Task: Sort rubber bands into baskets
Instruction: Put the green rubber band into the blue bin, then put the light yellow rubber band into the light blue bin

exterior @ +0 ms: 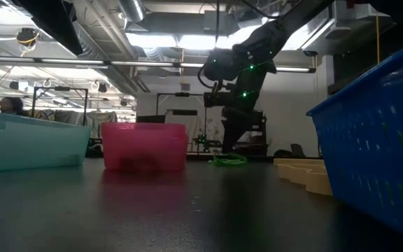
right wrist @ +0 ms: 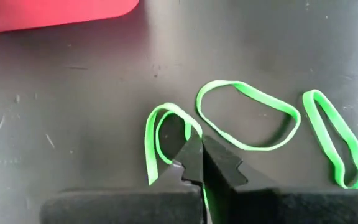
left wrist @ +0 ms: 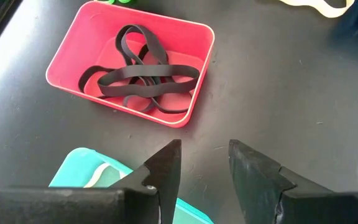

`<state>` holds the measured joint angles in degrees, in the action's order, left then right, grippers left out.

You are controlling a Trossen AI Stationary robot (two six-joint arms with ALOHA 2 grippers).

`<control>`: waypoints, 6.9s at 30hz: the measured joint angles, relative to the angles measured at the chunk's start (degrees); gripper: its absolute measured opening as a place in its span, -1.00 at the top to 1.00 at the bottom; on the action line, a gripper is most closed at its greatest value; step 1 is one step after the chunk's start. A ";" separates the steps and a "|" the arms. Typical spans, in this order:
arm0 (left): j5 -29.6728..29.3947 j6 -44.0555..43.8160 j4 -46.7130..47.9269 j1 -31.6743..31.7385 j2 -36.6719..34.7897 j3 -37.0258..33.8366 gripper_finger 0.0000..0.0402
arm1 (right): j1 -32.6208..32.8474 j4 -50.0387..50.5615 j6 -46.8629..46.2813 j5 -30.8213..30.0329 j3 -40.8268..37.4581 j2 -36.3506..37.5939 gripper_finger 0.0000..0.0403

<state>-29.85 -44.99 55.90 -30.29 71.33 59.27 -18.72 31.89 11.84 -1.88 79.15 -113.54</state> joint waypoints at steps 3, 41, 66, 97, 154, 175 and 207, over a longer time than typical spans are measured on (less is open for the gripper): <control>0.00 0.00 0.00 0.00 0.00 0.00 0.35 | 0.24 3.03 0.01 1.34 1.91 0.01 0.99; -0.17 0.39 0.00 0.00 -0.02 0.00 0.35 | 44.93 28.36 -31.16 -1.05 24.02 0.24 1.00; -0.24 -1.35 -5.71 0.00 -0.02 0.00 0.35 | 60.68 29.18 -40.70 -10.31 14.28 0.22 1.00; -0.24 -1.40 -5.63 -0.02 -0.02 0.00 0.35 | 54.97 34.46 -24.96 -4.77 13.84 0.95 0.12; -0.24 -1.73 -5.87 -0.02 -0.02 -0.79 0.35 | 44.17 20.09 -4.39 -8.99 -3.89 0.81 0.93; -0.25 4.49 -21.76 -0.01 -0.02 -0.81 0.35 | 44.19 19.13 -4.04 -22.91 10.00 0.79 0.99; 3.89 15.52 -30.23 -0.06 1.72 -0.81 0.35 | 44.19 -2.49 20.45 -40.45 24.02 0.79 1.00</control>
<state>-25.96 -29.47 25.67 -30.35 73.05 58.46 25.47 29.40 32.28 -42.33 103.18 -112.75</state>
